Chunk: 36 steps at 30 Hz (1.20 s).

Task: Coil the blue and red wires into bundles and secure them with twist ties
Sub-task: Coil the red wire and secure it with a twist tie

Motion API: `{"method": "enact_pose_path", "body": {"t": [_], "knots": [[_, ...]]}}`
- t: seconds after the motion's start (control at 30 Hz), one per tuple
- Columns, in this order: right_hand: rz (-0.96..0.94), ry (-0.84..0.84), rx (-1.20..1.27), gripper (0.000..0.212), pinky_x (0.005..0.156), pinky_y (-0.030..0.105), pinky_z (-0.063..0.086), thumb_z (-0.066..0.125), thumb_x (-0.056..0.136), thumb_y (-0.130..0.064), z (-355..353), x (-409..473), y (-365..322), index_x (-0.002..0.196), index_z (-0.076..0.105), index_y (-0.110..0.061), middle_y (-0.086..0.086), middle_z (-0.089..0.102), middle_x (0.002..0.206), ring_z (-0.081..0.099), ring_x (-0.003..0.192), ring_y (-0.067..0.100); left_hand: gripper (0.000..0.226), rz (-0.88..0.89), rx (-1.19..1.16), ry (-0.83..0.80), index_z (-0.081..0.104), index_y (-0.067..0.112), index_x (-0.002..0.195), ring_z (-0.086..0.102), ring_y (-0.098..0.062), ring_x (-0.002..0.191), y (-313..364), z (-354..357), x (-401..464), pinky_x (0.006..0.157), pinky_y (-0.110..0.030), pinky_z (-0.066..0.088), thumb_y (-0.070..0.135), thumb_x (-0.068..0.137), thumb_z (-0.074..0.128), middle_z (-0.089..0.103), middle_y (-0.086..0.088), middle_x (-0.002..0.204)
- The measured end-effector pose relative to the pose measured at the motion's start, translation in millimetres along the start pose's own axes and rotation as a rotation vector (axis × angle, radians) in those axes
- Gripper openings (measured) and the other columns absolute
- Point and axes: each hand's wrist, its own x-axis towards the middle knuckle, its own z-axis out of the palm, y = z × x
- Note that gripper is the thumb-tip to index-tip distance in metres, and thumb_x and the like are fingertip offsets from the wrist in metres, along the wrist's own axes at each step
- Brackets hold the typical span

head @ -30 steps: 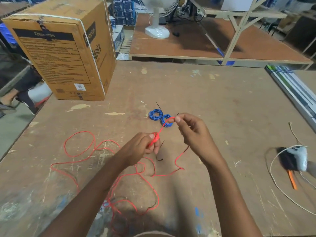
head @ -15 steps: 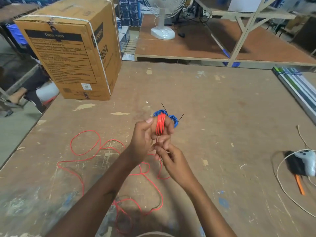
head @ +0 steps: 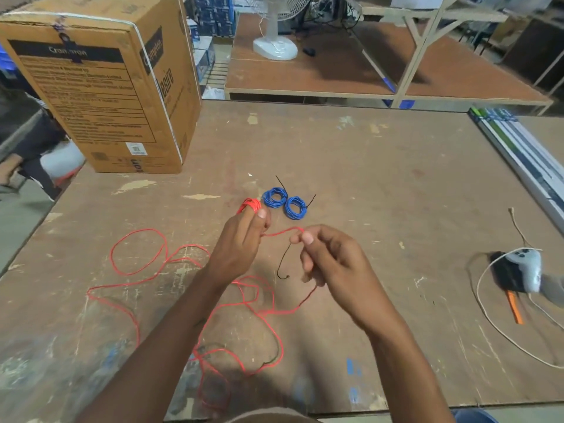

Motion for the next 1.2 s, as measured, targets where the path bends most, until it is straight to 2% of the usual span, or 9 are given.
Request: {"method": "enact_pose_path", "body": {"t": [0.13, 0.27, 0.33, 0.43, 0.57, 0.73, 0.9, 1.0, 1.2], "knots": [[-0.112, 0.081, -0.209, 0.022, 0.062, 0.028, 0.039, 0.055, 0.113, -0.032, -12.3, 20.4, -17.1, 0.104, 0.073, -0.025, -0.008, 0.068, 0.076, 0.051, 0.061, 0.012, 0.036, 0.045, -0.151, -0.143, 0.054, 0.012, 0.086, 0.053, -0.019, 0.064, 15.3, 6.5, -10.1, 0.067, -0.040, 0.045, 0.030, 0.113, 0.037, 0.057, -0.001, 0.069], [-0.185, 0.302, -0.215, 0.023, 0.063, 0.019, 0.039, 0.061, 0.111, -0.029, -18.1, 57.2, -12.0, 0.097, 0.078, -0.021, -0.012, 0.069, 0.076, 0.060, 0.066, 0.001, 0.039, -0.046, -0.472, -0.222, 0.063, 0.008, 0.085, 0.047, -0.024, 0.056, 30.6, 17.0, -25.8, 0.062, -0.036, 0.046, 0.025, 0.107, 0.035, 0.045, -0.004, 0.056], [-0.184, 0.297, -0.175, 0.018, 0.067, 0.026, 0.044, 0.068, 0.106, -0.031, -19.6, 73.3, 4.1, 0.095, 0.079, -0.022, -0.012, 0.073, 0.083, 0.066, 0.073, 0.003, 0.043, -0.052, -0.553, -0.311, 0.063, 0.006, 0.081, 0.048, -0.023, 0.049, 35.4, 20.3, -31.3, 0.060, -0.035, 0.043, 0.028, 0.104, 0.035, 0.040, 0.000, 0.049], [-0.166, 0.270, -0.076, 0.010, 0.074, 0.042, 0.048, 0.081, 0.097, -0.030, -16.1, 89.0, 36.2, 0.090, 0.080, -0.022, 0.002, 0.078, 0.091, 0.066, 0.081, 0.020, 0.042, -0.059, -0.628, -0.454, 0.061, 0.017, 0.071, 0.052, -0.022, 0.041, 41.4, 17.3, -37.9, 0.056, -0.035, 0.034, 0.041, 0.097, 0.038, 0.029, -0.014, 0.043], [-0.105, 0.278, 0.011, 0.019, 0.079, 0.037, 0.046, 0.080, 0.097, -0.030, -1.2, 81.6, 69.7, 0.089, 0.078, -0.013, 0.008, 0.075, 0.091, 0.060, 0.086, 0.018, 0.044, -0.100, -0.764, -0.550, 0.060, 0.022, 0.068, 0.058, -0.026, 0.042, 49.2, 7.1, -39.0, 0.059, -0.040, 0.038, 0.030, 0.098, 0.029, 0.028, 0.002, 0.040], [-0.158, 0.540, 0.091, 0.016, 0.071, 0.028, 0.040, 0.075, 0.102, -0.023, 6.9, 65.9, 67.8, 0.092, 0.077, -0.012, 0.001, 0.071, 0.088, 0.050, 0.077, 0.008, 0.044, -0.142, -0.552, -0.603, 0.059, 0.010, 0.080, 0.055, -0.026, 0.045, 47.7, 9.2, -43.2, 0.053, -0.032, 0.040, 0.017, 0.110, 0.028, 0.057, -0.008, 0.052], [-0.272, 0.591, 0.031, 0.009, 0.068, 0.036, 0.041, 0.078, 0.099, -0.024, -3.2, 66.8, 50.3, 0.092, 0.078, -0.018, 0.012, 0.068, 0.089, 0.045, 0.070, 0.016, 0.042, -0.178, -0.517, -0.561, 0.058, 0.012, 0.078, 0.069, -0.031, 0.056, 35.5, 21.5, -45.9, 0.066, -0.039, 0.046, 0.028, 0.105, 0.030, 0.035, -0.004, 0.047], [-0.296, 0.579, 0.029, 0.009, 0.066, 0.034, 0.041, 0.079, 0.099, -0.021, -6.0, 67.7, 51.5, 0.093, 0.078, -0.015, 0.011, 0.070, 0.090, 0.046, 0.068, 0.017, 0.043, -0.201, -0.523, -0.608, 0.059, 0.012, 0.075, 0.071, -0.033, 0.057, 32.6, 22.0, -40.5, 0.061, -0.033, 0.047, 0.030, 0.101, 0.030, 0.034, -0.004, 0.045], [-0.169, 0.431, -0.029, 0.013, 0.070, 0.033, 0.042, 0.078, 0.100, -0.027, 1.0, 68.6, 73.1, 0.089, 0.077, -0.020, -0.005, 0.070, 0.084, 0.050, 0.073, 0.014, 0.040, -0.066, -0.590, -0.641, 0.054, 0.014, 0.072, 0.052, -0.026, 0.040, 45.1, 15.9, -38.2, 0.056, -0.041, 0.037, 0.030, 0.100, 0.030, 0.026, -0.001, 0.044]]}}
